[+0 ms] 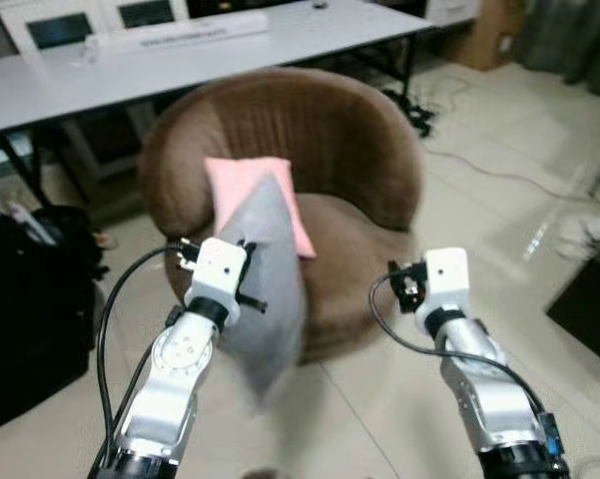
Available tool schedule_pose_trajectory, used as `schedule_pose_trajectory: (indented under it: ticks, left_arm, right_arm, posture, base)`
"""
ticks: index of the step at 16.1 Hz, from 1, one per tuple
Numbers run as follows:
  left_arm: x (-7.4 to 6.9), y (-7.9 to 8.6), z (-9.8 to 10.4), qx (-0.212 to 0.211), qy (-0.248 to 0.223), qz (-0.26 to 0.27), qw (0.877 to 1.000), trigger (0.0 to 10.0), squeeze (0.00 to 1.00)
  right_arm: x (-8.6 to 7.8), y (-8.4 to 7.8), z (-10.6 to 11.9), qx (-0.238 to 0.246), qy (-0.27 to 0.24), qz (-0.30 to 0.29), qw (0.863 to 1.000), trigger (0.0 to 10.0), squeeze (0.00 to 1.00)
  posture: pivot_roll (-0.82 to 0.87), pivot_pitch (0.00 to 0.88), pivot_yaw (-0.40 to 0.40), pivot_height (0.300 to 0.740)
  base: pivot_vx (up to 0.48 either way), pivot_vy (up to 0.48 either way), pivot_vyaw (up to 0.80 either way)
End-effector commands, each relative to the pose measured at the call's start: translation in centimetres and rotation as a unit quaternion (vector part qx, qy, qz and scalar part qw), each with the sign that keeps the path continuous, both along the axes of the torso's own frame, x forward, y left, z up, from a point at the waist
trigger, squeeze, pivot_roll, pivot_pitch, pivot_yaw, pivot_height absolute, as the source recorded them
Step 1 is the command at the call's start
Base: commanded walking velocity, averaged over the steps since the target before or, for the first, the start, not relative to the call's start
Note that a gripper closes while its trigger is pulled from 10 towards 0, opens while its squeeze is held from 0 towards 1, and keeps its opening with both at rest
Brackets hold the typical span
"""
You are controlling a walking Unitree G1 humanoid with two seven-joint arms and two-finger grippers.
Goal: Move the pillow to the sofa from floor
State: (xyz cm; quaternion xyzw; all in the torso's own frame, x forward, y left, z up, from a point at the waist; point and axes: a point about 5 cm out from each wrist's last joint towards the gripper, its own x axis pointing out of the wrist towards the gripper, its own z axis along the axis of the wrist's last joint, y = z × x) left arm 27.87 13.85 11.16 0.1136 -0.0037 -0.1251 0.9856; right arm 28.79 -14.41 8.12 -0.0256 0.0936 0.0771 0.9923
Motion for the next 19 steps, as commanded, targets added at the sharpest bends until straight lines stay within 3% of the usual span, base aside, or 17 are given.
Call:
schedule_pose_trajectory:
  ticks: [1,19]
  left_arm:
    - [0.3,-0.13,1.61,-0.004,-0.04,-0.005,0.999,10.0,0.0]
    - [0.38,-0.57,1.53,-0.004,-0.038,-0.018,0.999,10.0,0.0]
  right_arm:
    - [0.16,0.16,0.46,-0.003,-0.007,0.004,1.0,10.0,0.0]
    - [0.25,0.07,0.54,-0.009,-0.012,0.002,1.0,10.0,0.0]
  posture:
    - [0.06,0.0,0.074,0.74]
    - [0.05,0.0,0.077,0.74]
  base:
    - [0.48,0.0,0.0]
    - [0.48,0.0,0.0]
